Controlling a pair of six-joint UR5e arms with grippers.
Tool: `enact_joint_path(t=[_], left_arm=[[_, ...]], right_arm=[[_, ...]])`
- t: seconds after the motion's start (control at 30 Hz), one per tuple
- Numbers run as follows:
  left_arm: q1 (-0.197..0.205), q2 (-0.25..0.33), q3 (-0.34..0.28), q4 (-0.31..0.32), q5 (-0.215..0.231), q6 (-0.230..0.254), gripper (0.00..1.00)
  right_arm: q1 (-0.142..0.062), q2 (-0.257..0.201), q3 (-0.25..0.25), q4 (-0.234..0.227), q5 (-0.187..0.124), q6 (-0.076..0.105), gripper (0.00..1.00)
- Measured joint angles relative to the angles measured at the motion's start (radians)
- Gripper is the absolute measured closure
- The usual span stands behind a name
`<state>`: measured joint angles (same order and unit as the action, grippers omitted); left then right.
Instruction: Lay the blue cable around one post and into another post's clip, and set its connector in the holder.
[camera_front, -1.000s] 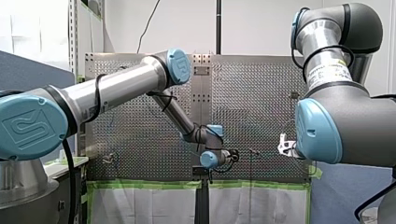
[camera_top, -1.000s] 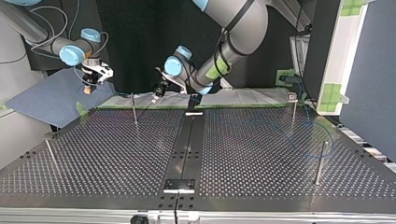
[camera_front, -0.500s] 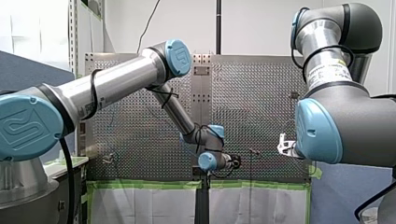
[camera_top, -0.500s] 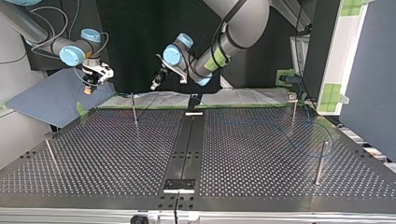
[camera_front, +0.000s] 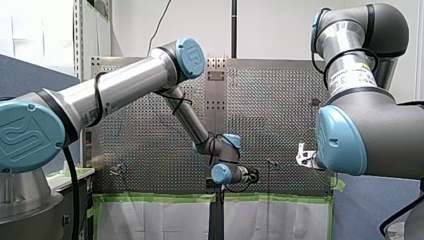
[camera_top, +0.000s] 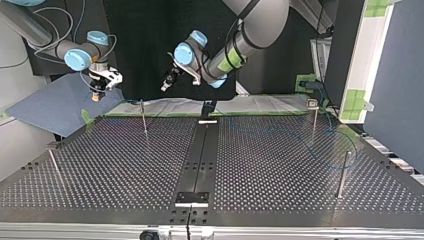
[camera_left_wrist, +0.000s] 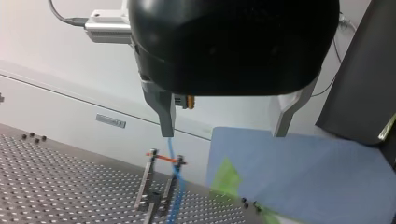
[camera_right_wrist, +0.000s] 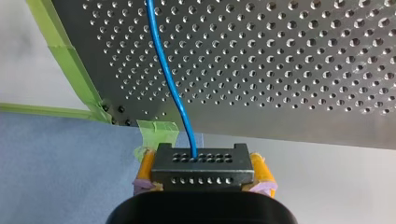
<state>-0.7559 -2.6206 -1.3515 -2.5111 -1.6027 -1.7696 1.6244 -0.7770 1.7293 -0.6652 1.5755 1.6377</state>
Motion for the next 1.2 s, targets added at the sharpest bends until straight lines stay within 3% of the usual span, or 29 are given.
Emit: enact_joint_path(t=[0.37, 1.2], left_arm=[[-0.006, 0.026, 0.004, 0.001, -0.096, 0.012, 0.0], [-0.017, 0.026, 0.004, 0.017, -0.128, -0.062, 0.0]], right_arm=[[0.003, 0.001, 0.0, -0.001, -0.001, 0.001, 1.0], [0.012, 0.002, 0.0, -0.003, -0.007, 0.0, 1.0]])
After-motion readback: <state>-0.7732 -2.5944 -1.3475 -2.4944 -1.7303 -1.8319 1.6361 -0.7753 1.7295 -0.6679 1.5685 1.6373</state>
